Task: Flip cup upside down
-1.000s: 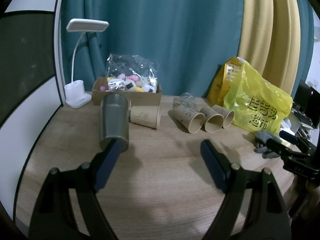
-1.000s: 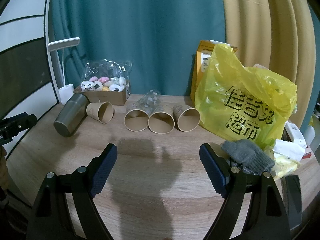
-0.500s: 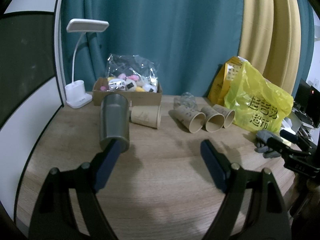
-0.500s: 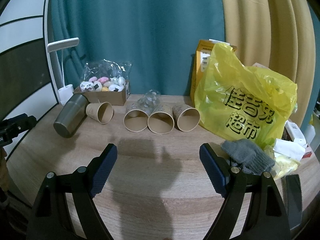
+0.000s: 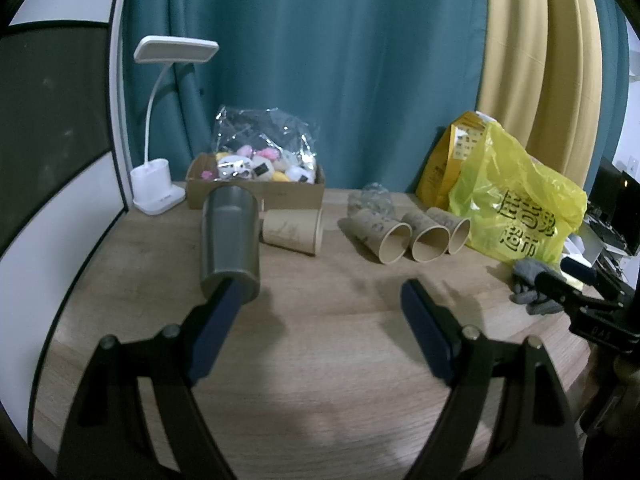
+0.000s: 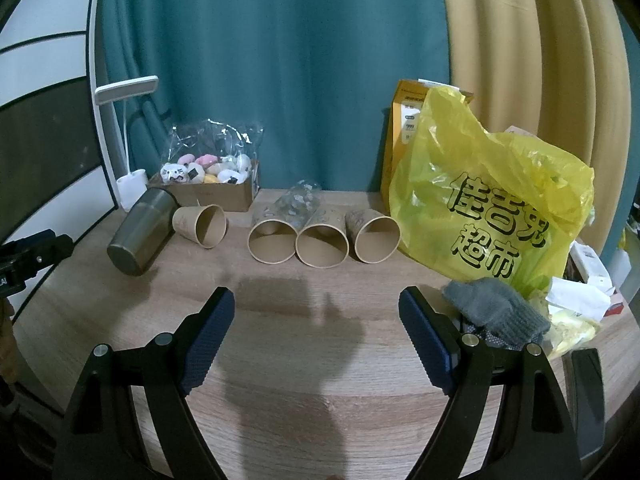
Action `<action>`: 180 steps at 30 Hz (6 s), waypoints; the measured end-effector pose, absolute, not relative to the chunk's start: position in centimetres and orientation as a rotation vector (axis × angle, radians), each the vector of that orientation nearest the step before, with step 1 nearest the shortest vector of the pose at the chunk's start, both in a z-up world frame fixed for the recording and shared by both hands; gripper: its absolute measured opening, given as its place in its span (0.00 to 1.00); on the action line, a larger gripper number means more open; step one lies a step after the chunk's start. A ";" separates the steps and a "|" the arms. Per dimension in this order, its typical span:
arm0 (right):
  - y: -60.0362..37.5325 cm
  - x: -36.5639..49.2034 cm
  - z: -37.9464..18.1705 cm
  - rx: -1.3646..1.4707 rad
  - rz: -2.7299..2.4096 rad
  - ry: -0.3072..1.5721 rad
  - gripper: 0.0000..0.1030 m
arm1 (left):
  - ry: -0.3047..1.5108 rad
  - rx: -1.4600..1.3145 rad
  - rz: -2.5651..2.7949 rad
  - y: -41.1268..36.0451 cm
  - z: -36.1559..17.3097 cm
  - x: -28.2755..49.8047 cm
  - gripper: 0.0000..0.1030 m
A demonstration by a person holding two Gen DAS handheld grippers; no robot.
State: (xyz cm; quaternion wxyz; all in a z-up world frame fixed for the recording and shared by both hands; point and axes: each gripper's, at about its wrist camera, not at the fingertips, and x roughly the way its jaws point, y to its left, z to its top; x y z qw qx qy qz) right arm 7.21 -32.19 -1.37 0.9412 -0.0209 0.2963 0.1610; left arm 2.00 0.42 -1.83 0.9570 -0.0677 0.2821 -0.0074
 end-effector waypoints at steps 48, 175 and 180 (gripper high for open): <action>-38.8 19.2 -7.2 0.093 0.242 0.775 0.84 | 1.198 -0.175 -0.173 -9.1 -11.5 35.0 0.80; -23.1 2.3 -7.7 -0.198 0.373 0.419 0.60 | 0.796 -0.199 -0.120 1.3 -10.2 0.9 0.79; -23.7 0.6 -7.9 -0.206 0.375 0.407 0.60 | 0.776 -0.170 -0.131 0.0 -9.9 0.6 0.79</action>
